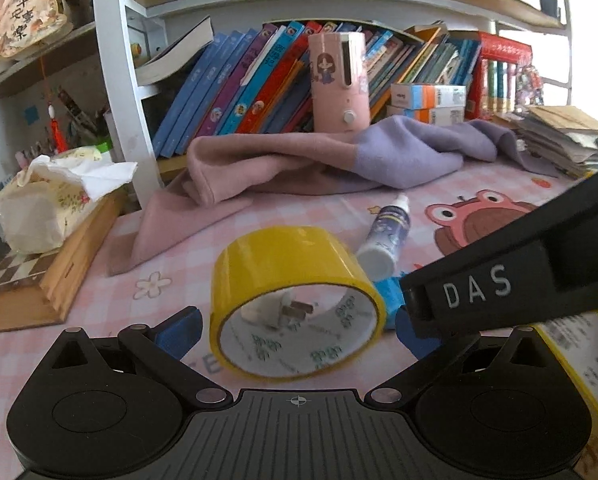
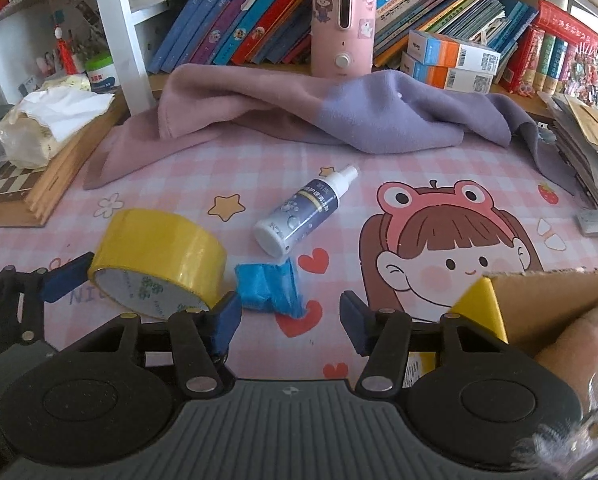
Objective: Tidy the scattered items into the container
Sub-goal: 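Grasp the yellow tape roll with the left tool while the right tool grasps the blue packet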
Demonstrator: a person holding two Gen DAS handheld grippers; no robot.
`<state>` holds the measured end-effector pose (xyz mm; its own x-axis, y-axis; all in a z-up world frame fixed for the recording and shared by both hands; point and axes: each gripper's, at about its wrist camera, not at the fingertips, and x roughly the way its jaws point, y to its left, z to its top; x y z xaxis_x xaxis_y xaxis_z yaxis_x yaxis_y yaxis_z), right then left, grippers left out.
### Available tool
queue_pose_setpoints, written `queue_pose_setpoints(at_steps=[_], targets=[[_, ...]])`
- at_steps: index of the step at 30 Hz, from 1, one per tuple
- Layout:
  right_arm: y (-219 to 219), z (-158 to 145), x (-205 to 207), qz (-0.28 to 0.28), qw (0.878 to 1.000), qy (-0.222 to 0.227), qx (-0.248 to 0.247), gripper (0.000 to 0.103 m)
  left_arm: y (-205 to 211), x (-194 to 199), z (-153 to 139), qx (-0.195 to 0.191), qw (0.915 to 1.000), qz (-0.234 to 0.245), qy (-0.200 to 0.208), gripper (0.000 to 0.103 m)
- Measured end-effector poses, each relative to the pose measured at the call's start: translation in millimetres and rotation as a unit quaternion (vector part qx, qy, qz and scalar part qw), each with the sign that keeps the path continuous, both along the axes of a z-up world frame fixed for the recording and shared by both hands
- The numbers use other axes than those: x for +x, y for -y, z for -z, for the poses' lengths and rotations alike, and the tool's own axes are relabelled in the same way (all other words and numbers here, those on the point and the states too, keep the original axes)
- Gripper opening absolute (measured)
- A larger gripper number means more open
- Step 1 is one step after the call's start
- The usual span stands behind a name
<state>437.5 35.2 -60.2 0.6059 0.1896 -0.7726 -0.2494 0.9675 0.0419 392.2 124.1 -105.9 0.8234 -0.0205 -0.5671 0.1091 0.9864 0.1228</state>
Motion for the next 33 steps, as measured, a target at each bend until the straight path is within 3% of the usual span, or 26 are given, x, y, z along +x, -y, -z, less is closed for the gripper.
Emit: queue_pose_setpoints(at_steps=[5, 7, 12, 23, 27, 30, 33], targets=[[-2, 5, 8, -0.004, 1.0, -0.005, 0.0, 0.053, 0, 5, 5, 0.019, 0.9998, -0.004, 0.004, 0.101], [-2, 7, 11, -0.003, 1.0, -0.009, 0.002, 0.054, -4, 3, 4, 0.01, 0.9999, 0.006, 0.008, 0.096], [-8, 13, 18, -0.013, 1.0, -0.016, 0.005, 0.059, -18, -5, 1, 0.001, 0.9997, 0.026, -0.001, 0.095], [-22, 30, 38, -0.026, 0.999, -0.035, -0.012, 0.059, -67, -31, -22, -0.077, 0.9948, -0.015, -0.066, 0.095], [-22, 36, 42, -0.024, 0.999, -0.046, -0.016, 0.052, -77, -43, -31, -0.098, 0.9917, -0.023, -0.08, 0.095], [-20, 35, 41, -0.028, 0.998, -0.046, -0.012, 0.039, -83, -53, -36, -0.111, 0.9893, -0.03, -0.089, 0.095], [-15, 28, 36, -0.025, 0.999, -0.046, 0.002, 0.037, -86, -63, -43, -0.118, 0.988, -0.037, -0.092, 0.095]])
